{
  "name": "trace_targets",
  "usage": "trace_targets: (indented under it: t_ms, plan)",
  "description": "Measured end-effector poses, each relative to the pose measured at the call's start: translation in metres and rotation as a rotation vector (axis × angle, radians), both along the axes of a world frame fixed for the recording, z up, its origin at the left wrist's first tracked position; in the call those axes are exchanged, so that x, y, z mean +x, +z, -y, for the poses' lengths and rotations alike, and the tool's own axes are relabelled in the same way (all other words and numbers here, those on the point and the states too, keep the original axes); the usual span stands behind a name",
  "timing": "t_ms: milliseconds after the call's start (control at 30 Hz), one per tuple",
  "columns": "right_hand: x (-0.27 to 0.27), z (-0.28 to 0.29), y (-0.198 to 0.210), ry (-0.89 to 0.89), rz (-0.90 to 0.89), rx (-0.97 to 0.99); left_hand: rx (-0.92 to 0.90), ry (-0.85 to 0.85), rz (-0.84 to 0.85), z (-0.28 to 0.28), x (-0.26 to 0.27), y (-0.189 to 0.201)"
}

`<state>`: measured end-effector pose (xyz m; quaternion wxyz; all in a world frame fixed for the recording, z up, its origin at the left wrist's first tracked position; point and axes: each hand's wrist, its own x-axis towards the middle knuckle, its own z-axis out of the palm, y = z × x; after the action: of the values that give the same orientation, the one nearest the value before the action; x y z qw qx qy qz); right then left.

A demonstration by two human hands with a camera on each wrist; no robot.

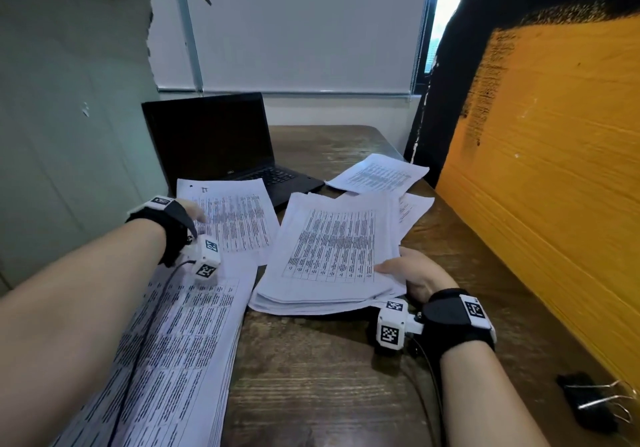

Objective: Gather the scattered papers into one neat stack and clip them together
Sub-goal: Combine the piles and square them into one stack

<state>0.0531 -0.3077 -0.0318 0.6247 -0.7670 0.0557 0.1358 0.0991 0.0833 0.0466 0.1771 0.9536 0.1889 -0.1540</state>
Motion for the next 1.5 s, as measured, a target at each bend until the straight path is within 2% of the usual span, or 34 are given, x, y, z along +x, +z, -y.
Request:
trace_targets:
  t_ms: [33,67,133,200,267,333,433,533,600,700,800,900,967,1033,1067,1167,1233,1300,1367,1400,1500]
  plan:
    - [0.001,0.0,-0.002,-0.008,0.002,0.033,-0.001,0.015,-0.001,0.001,0.004,-0.004]
    - [0.002,0.001,-0.004,-0.022,0.0,0.047,0.058,-0.045,0.045,-0.003,0.01,-0.012]
    - [0.004,0.001,-0.005,-0.027,0.003,0.056,0.038,0.023,0.244,0.003,0.019,-0.012]
    - [0.006,0.002,-0.007,-0.02,0.005,0.065,-0.025,0.063,0.607,0.02,0.027,-0.003]
    - [0.008,0.004,-0.009,-0.027,0.01,0.066,-0.111,-0.034,0.878,0.048,0.027,0.022]
    - [0.009,0.005,-0.01,-0.032,0.005,0.065,-0.208,-0.201,1.068,0.076,0.019,0.055]
    - [0.01,0.005,-0.011,-0.024,0.001,0.068,-0.316,-0.391,1.23,0.109,0.005,0.093]
    - [0.008,0.005,-0.011,-0.036,-0.002,0.087,-0.484,-0.306,1.347,0.118,-0.001,0.099]
    - [0.007,0.005,-0.012,-0.063,-0.009,0.141,-0.614,-0.174,1.282,0.118,0.006,0.081]
    - [0.004,0.003,-0.012,-0.062,-0.001,0.171,-0.69,-0.024,1.015,0.123,0.014,0.025]
    - [0.001,0.003,-0.008,-0.024,0.015,0.142,-0.525,0.007,0.848,0.129,0.015,-0.026]
    - [0.002,0.002,-0.006,-0.048,0.007,0.151,-0.34,-0.009,0.5,0.133,0.017,-0.048]
    - [0.005,0.002,-0.009,-0.153,0.011,0.289,-0.274,-0.003,0.273,0.136,0.015,-0.05]
    - [0.006,0.002,-0.007,-0.227,0.021,0.46,-0.261,-0.057,0.182,0.14,0.011,-0.049]
    - [0.005,-0.001,-0.006,-0.208,0.016,0.487,-0.272,-0.103,0.16,0.143,0.011,-0.051]
    - [-0.002,-0.014,-0.003,-0.033,-0.023,0.358,-0.467,-0.163,0.107,0.149,0.004,-0.058]
    - [-0.005,-0.015,-0.003,0.039,-0.006,0.354,-0.703,-0.048,0.171,0.146,0.002,-0.059]
    - [-0.007,-0.01,0.002,0.049,0.02,0.43,-0.865,0.052,0.229,0.137,-0.003,-0.058]
    - [-0.01,-0.004,0.007,0.057,0.042,0.519,-1.064,0.108,0.219,0.127,-0.013,-0.056]
    - [-0.011,-0.003,0.009,0.058,0.043,0.545,-1.183,0.101,0.219,0.123,-0.019,-0.055]
    - [-0.011,-0.009,0.01,0.065,0.037,0.512,-1.361,0.051,0.219,0.118,-0.026,-0.057]
